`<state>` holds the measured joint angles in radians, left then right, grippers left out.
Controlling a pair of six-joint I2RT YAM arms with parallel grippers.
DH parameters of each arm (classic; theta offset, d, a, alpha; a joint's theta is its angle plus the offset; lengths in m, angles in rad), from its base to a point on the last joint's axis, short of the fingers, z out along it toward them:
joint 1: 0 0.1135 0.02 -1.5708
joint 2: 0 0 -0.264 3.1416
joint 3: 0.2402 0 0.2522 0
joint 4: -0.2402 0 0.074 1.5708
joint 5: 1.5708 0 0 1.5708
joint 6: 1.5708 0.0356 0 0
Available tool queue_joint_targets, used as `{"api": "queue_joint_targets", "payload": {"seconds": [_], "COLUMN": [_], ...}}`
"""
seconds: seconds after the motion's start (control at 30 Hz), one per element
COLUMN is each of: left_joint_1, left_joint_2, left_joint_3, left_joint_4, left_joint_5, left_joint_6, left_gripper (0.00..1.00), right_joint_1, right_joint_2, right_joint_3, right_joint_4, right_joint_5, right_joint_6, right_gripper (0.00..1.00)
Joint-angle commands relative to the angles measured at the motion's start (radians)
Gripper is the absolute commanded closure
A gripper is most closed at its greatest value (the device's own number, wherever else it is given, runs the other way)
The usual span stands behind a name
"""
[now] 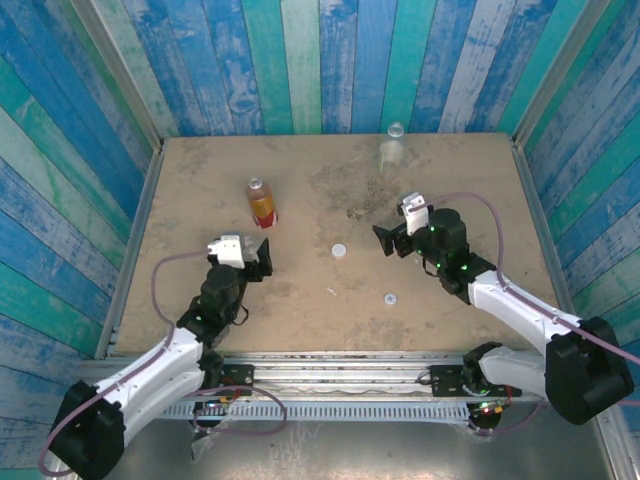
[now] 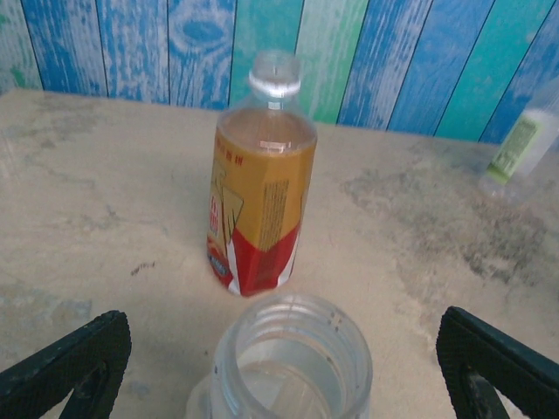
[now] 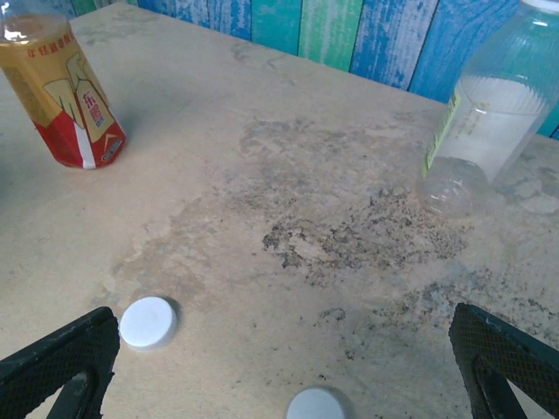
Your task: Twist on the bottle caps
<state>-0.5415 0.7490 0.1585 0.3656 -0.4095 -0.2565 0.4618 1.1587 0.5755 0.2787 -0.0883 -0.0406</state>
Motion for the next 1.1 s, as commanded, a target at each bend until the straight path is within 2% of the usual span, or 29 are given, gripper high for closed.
{"api": "queue_joint_targets", "payload": {"seconds": [0.0,0.13,0.43,0.7,0.93,1.07], "left_joint_1": [-0.005,-0.003,-0.003,-0.004,-0.005,-0.004], "left_joint_2": [0.109,0.161,0.104,0.120,0.125,0.132], "left_joint_3": [0.062,0.071,0.039,0.053,0.073,0.087], "left_joint_4": [-0.046,-0.041,-0.025,-0.033,-0.040,-0.002], "left_joint_5": [0.009,-0.026,-0.036,-0.011,0.044,0.203], "left_joint_6": [-0.027,-0.052,-0.056,-0.043,-0.007,0.085], "left_gripper": [0.06,0.01,0.38,0.61,0.66,0.65], "right_joint_1": [0.006,0.008,0.008,0.009,0.009,0.009], "right_joint_2": [0.002,-0.002,0.004,-0.002,0.013,0.015], "right_joint_3": [0.035,0.034,0.030,0.031,0.026,0.029], "right_joint_4": [-0.013,-0.015,-0.016,-0.021,-0.015,-0.010], "right_joint_5": [-0.025,-0.036,-0.033,-0.033,-0.028,-0.024], "right_joint_6": [0.020,0.028,0.026,0.034,0.070,0.074], "right_gripper": [0.00,0.00,0.00,0.00,0.00,0.00]}}
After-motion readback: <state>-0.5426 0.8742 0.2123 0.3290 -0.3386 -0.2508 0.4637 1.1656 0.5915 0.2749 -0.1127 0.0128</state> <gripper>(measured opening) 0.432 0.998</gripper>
